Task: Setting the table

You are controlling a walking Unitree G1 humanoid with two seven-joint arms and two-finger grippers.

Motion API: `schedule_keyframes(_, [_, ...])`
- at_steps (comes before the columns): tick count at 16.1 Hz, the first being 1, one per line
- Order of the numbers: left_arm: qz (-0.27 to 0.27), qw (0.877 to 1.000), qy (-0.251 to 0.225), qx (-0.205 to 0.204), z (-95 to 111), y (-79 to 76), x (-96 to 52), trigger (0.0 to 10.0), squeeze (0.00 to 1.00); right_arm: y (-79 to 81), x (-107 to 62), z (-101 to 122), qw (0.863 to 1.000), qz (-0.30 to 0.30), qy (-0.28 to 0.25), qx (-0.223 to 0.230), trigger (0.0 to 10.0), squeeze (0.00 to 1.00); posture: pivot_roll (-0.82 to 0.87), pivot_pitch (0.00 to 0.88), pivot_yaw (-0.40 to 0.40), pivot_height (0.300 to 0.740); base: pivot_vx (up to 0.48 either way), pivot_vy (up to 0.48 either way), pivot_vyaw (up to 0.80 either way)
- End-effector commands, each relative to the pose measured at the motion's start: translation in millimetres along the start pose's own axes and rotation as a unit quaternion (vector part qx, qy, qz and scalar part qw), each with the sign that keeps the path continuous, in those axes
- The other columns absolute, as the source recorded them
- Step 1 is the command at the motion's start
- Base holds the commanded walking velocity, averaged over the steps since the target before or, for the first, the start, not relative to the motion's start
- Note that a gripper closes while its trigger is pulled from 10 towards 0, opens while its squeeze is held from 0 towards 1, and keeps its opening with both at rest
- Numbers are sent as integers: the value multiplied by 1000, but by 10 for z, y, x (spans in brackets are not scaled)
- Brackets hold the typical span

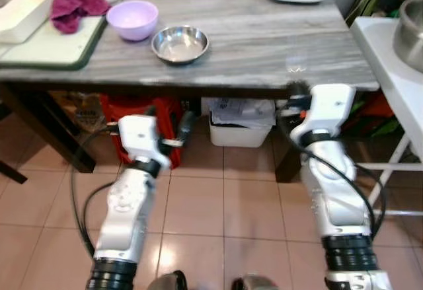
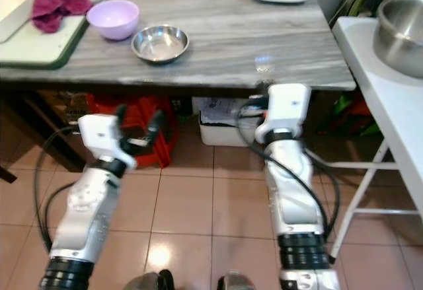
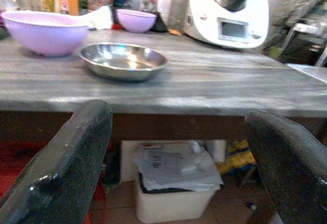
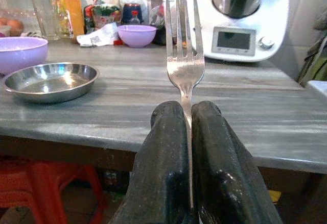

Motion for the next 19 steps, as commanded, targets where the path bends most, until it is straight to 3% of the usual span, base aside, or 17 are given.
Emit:
schedule_keyframes(1, [-15,1000,1,-4,-5,-96,2,10000,0,-89,-2,21,1000,-11,-3,-3,10000,0,-161,212,6,740,375,0,0])
schedule_keyframes(11, [-16,1000,0,-1,3,-90,8,10000,0,-79,8,32,1000,-11,-7,-7,10000,0,-159,208,10,740,375,0,0])
schedule_keyframes(19, [-16,1000,0,2,8,-81,18,10000,0,-68,24,16,1000,-11,-6,-7,10000,0,-152,203,11,740,367,0,206])
Point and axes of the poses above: a point about 5 cm out from each wrist's last joint towards the gripper, its own x axis pointing out of the wrist towards the gripper, its own z axis along the axis of the wrist's last joint, y = z × x, the point moved 6 cm from there along x, pointing out of the wrist towards the gripper
